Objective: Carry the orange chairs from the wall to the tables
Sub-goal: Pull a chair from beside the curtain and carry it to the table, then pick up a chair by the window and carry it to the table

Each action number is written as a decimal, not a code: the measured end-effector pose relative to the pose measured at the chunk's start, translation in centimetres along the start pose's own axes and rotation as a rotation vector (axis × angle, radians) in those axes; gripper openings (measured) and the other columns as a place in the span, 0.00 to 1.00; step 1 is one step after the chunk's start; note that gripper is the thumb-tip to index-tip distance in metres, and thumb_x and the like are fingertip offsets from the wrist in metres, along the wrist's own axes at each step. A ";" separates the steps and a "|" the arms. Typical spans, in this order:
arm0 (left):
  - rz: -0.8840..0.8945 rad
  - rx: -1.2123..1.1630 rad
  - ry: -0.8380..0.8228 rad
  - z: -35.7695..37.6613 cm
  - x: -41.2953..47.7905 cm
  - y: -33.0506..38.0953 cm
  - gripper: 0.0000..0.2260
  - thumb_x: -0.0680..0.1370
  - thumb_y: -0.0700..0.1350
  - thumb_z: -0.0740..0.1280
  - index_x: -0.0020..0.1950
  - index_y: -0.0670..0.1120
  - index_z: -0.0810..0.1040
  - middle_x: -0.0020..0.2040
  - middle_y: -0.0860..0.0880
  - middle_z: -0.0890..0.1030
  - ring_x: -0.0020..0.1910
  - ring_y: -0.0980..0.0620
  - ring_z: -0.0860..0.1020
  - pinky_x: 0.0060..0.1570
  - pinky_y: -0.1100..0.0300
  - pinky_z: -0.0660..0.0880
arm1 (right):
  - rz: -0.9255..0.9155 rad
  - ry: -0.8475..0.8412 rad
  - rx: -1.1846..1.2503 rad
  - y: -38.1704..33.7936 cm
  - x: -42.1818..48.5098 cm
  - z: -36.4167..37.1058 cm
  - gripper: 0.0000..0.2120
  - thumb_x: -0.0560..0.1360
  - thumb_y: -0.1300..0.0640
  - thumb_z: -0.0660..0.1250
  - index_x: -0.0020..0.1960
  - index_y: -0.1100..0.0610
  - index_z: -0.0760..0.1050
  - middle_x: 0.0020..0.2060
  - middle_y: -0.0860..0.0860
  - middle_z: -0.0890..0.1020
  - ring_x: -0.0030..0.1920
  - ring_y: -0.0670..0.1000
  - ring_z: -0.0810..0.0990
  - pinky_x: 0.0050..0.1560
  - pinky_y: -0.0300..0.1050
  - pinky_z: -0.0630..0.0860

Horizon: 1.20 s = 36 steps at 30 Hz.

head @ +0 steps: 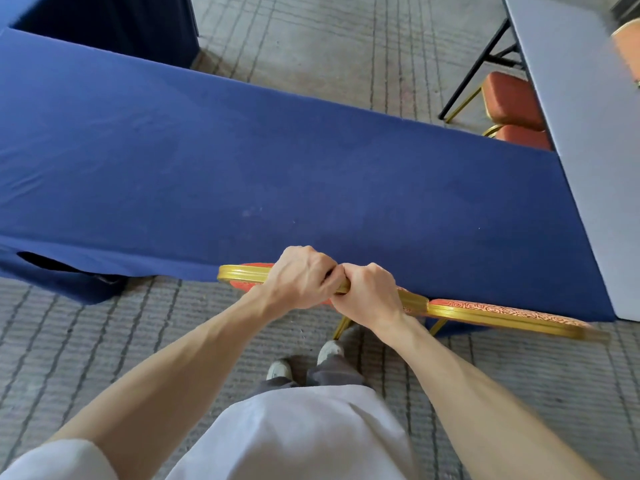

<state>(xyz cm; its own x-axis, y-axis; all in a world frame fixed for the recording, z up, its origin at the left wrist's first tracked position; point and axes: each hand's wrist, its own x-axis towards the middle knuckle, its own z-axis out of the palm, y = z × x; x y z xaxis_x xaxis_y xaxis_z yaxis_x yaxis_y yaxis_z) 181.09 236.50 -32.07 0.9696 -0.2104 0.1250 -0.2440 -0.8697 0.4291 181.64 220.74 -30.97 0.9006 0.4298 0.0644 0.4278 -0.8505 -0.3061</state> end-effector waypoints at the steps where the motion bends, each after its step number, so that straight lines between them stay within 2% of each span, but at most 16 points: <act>1: 0.010 -0.013 0.000 0.4 -0.3 -0.2 0.20 0.75 0.52 0.51 0.26 0.43 0.63 0.21 0.48 0.63 0.23 0.47 0.61 0.25 0.59 0.54 | -0.005 -0.007 -0.024 0.0 -0.2 0.4 0.07 0.68 0.53 0.70 0.33 0.53 0.77 0.25 0.49 0.80 0.26 0.53 0.75 0.31 0.39 0.62; 4: -0.010 -0.055 0.003 1.9 -0.9 -0.2 0.19 0.75 0.51 0.54 0.25 0.46 0.61 0.21 0.51 0.60 0.22 0.49 0.60 0.25 0.60 0.53 | -0.035 -0.076 -0.110 0.7 -0.6 1.0 0.08 0.71 0.51 0.68 0.35 0.53 0.77 0.29 0.49 0.82 0.30 0.55 0.78 0.33 0.41 0.64; 7: -0.027 -0.060 -0.008 3.5 -1.2 0.1 0.20 0.75 0.52 0.54 0.25 0.44 0.64 0.21 0.49 0.62 0.22 0.47 0.61 0.26 0.60 0.54 | -0.024 -0.232 -0.140 1.7 -1.0 1.2 0.09 0.74 0.47 0.65 0.41 0.52 0.76 0.36 0.49 0.83 0.38 0.55 0.80 0.38 0.44 0.64; 9: -0.025 -0.064 0.013 4.2 -1.2 0.0 0.20 0.75 0.52 0.54 0.25 0.44 0.64 0.21 0.50 0.63 0.21 0.47 0.62 0.26 0.60 0.55 | -0.016 -0.274 -0.149 1.7 -1.0 1.2 0.08 0.74 0.47 0.65 0.44 0.52 0.76 0.39 0.48 0.83 0.41 0.55 0.80 0.40 0.44 0.65; 12: -0.012 -0.067 0.011 4.1 -1.4 -0.4 0.21 0.76 0.52 0.54 0.26 0.45 0.66 0.21 0.51 0.65 0.21 0.48 0.63 0.26 0.60 0.55 | -0.031 -0.453 -0.151 1.5 -0.3 -0.3 0.07 0.74 0.47 0.64 0.47 0.50 0.73 0.42 0.47 0.82 0.44 0.53 0.79 0.43 0.46 0.71; 14: -0.041 -0.085 -0.005 4.1 -1.7 -0.4 0.21 0.76 0.54 0.55 0.27 0.45 0.69 0.22 0.50 0.68 0.22 0.48 0.65 0.26 0.58 0.58 | 0.051 -0.591 -0.039 1.7 -0.3 -1.4 0.07 0.73 0.46 0.66 0.47 0.47 0.72 0.43 0.44 0.81 0.43 0.50 0.79 0.43 0.48 0.76; 17: -0.184 -0.243 -0.031 3.7 -1.8 -0.2 0.19 0.75 0.55 0.56 0.30 0.45 0.72 0.25 0.48 0.72 0.27 0.47 0.69 0.28 0.56 0.64 | 0.240 -0.644 0.192 1.7 -0.4 -2.4 0.09 0.68 0.43 0.66 0.46 0.44 0.76 0.41 0.43 0.81 0.41 0.48 0.80 0.43 0.51 0.80; 20: -0.325 -0.398 0.029 2.1 -1.8 -0.2 0.15 0.74 0.53 0.58 0.33 0.48 0.76 0.29 0.51 0.78 0.31 0.52 0.75 0.31 0.58 0.69 | 0.324 -0.704 0.336 0.9 0.2 -2.7 0.17 0.65 0.41 0.61 0.51 0.42 0.77 0.46 0.43 0.81 0.48 0.47 0.79 0.51 0.52 0.79; 22: -0.396 -0.429 0.061 0.9 -2.3 -0.5 0.14 0.75 0.54 0.58 0.35 0.51 0.79 0.32 0.56 0.82 0.35 0.56 0.78 0.35 0.58 0.73 | 0.327 -0.727 0.361 0.2 0.6 -2.9 0.17 0.66 0.43 0.61 0.54 0.42 0.77 0.51 0.42 0.80 0.52 0.46 0.78 0.56 0.53 0.77; 28: -0.571 -0.380 0.189 -3.2 -6.4 -1.9 0.13 0.74 0.56 0.59 0.39 0.54 0.80 0.37 0.61 0.83 0.40 0.61 0.80 0.41 0.59 0.75 | 0.143 -0.702 0.266 -3.0 1.4 -3.1 0.12 0.74 0.46 0.63 0.58 0.44 0.74 0.54 0.42 0.79 0.53 0.45 0.78 0.56 0.50 0.78; 33: -0.688 -0.418 0.308 -7.1 -13.6 -1.8 0.10 0.74 0.57 0.62 0.42 0.55 0.80 0.41 0.62 0.83 0.44 0.63 0.80 0.48 0.57 0.77 | -0.108 -0.633 0.066 -7.2 1.1 -1.9 0.16 0.73 0.47 0.64 0.61 0.46 0.74 0.56 0.45 0.77 0.54 0.50 0.77 0.55 0.54 0.78; 36: -0.832 -0.423 0.481 -8.9 -20.9 -1.1 0.09 0.75 0.55 0.64 0.43 0.53 0.82 0.41 0.61 0.83 0.44 0.61 0.81 0.50 0.56 0.77 | -0.263 -0.642 0.200 -12.0 -0.3 -1.0 0.12 0.75 0.52 0.64 0.58 0.47 0.75 0.55 0.44 0.77 0.56 0.47 0.76 0.57 0.46 0.74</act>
<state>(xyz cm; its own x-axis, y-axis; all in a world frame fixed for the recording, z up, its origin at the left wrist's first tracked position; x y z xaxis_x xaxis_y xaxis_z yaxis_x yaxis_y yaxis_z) 160.94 245.79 -27.18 0.7478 0.6620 -0.0507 0.4195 -0.4119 0.8089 176.31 230.47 -26.35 0.5211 0.7582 -0.3919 0.5463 -0.6491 -0.5294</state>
